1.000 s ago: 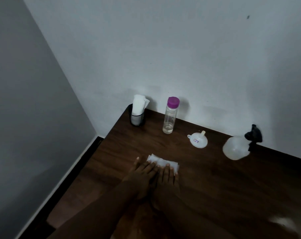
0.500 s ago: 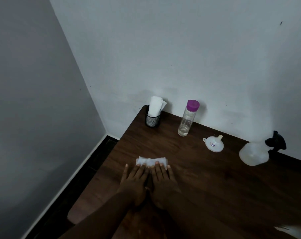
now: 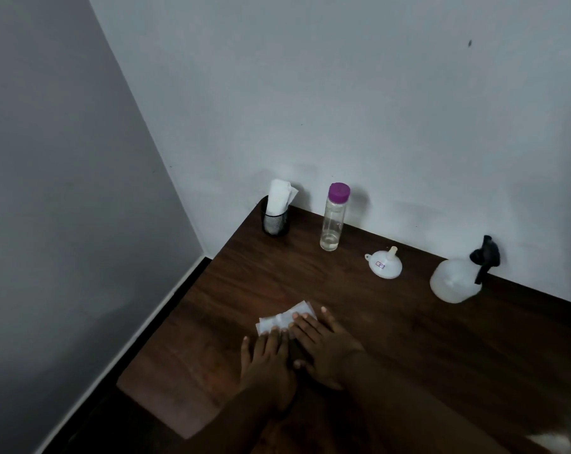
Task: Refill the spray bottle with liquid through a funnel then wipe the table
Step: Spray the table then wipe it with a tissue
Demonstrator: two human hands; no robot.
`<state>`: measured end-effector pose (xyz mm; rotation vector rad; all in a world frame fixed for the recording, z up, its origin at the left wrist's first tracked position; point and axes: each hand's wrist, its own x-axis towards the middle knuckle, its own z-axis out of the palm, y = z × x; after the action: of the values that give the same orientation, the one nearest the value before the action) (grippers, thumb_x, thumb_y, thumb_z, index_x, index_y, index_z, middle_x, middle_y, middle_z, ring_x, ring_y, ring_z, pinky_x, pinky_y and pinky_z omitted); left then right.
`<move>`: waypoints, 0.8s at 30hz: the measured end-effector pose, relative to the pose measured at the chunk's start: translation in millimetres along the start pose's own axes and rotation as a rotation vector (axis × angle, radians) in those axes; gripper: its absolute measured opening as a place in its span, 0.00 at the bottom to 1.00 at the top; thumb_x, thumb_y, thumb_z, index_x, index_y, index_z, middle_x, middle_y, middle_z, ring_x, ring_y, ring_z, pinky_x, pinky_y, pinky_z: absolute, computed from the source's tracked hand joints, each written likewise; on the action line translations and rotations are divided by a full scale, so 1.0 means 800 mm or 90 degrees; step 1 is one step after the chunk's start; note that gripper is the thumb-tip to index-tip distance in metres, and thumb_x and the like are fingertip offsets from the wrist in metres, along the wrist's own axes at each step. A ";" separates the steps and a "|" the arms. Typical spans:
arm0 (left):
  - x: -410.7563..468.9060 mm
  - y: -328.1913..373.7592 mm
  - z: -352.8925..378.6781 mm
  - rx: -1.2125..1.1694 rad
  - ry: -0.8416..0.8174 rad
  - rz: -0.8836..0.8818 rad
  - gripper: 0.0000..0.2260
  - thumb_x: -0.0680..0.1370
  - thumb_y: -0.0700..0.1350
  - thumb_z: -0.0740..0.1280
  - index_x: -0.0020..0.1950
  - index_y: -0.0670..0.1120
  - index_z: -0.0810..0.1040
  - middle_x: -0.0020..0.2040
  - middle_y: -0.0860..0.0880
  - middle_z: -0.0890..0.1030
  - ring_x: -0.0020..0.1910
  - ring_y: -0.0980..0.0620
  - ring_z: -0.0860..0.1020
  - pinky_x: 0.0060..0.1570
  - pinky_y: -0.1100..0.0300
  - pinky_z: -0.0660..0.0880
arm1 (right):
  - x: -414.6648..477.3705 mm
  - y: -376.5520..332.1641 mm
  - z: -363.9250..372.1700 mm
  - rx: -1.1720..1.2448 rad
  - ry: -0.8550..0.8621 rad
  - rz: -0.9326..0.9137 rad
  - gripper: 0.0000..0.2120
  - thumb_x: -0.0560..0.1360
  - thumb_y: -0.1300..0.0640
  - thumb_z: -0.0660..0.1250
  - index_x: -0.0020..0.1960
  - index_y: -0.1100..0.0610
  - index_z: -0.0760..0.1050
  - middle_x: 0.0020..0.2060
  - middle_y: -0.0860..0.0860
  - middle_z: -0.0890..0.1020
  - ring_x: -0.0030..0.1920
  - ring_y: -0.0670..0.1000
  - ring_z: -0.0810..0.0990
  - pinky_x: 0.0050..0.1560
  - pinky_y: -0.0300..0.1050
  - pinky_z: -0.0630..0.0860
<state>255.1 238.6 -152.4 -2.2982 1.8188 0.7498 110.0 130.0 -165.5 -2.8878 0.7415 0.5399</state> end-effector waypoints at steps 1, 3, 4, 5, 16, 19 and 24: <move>-0.003 0.012 0.003 -0.005 -0.002 -0.007 0.32 0.81 0.64 0.46 0.82 0.52 0.43 0.82 0.48 0.45 0.81 0.46 0.42 0.76 0.39 0.36 | -0.009 0.007 0.003 -0.003 -0.003 -0.006 0.36 0.80 0.34 0.40 0.81 0.52 0.41 0.81 0.52 0.42 0.80 0.51 0.38 0.77 0.63 0.36; -0.009 0.035 0.010 -0.010 -0.010 -0.013 0.32 0.81 0.64 0.47 0.82 0.51 0.44 0.82 0.48 0.45 0.81 0.46 0.42 0.76 0.39 0.36 | -0.026 0.019 0.010 -0.004 -0.005 -0.017 0.36 0.80 0.34 0.40 0.81 0.52 0.41 0.81 0.51 0.41 0.80 0.51 0.38 0.77 0.63 0.36; -0.012 0.045 0.013 -0.006 -0.013 -0.014 0.33 0.81 0.63 0.47 0.82 0.51 0.43 0.82 0.47 0.45 0.81 0.46 0.42 0.76 0.39 0.35 | -0.035 0.025 0.014 0.000 -0.005 -0.019 0.36 0.80 0.34 0.40 0.81 0.52 0.41 0.81 0.51 0.42 0.80 0.50 0.38 0.77 0.64 0.36; -0.014 0.054 0.016 -0.001 -0.017 -0.015 0.33 0.81 0.64 0.46 0.82 0.51 0.43 0.82 0.47 0.44 0.81 0.45 0.42 0.76 0.39 0.35 | -0.042 0.030 0.017 0.004 -0.007 -0.019 0.36 0.80 0.33 0.39 0.81 0.51 0.41 0.81 0.51 0.42 0.80 0.50 0.38 0.77 0.64 0.37; -0.036 0.158 0.045 0.025 -0.034 0.021 0.34 0.80 0.64 0.47 0.81 0.50 0.42 0.82 0.46 0.44 0.80 0.43 0.42 0.75 0.38 0.35 | -0.138 0.081 0.046 0.037 -0.008 -0.003 0.36 0.80 0.33 0.39 0.82 0.51 0.43 0.81 0.51 0.43 0.80 0.50 0.39 0.77 0.63 0.36; -0.040 0.182 0.053 0.036 -0.038 0.034 0.34 0.80 0.64 0.47 0.81 0.49 0.42 0.82 0.45 0.43 0.80 0.42 0.42 0.76 0.37 0.37 | -0.161 0.091 0.054 0.038 -0.015 0.007 0.36 0.80 0.33 0.39 0.81 0.50 0.42 0.81 0.50 0.42 0.80 0.50 0.39 0.77 0.64 0.37; -0.048 0.220 0.069 0.045 -0.048 0.055 0.35 0.80 0.64 0.48 0.81 0.49 0.41 0.82 0.45 0.42 0.80 0.41 0.41 0.76 0.37 0.38 | -0.200 0.107 0.074 0.052 0.000 0.031 0.35 0.80 0.33 0.40 0.81 0.50 0.44 0.81 0.51 0.44 0.81 0.50 0.40 0.77 0.64 0.37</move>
<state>66.9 245.5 -146.5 -2.1319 1.8894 0.7602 -80.4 137.9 -163.6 -2.8025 0.8153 0.5023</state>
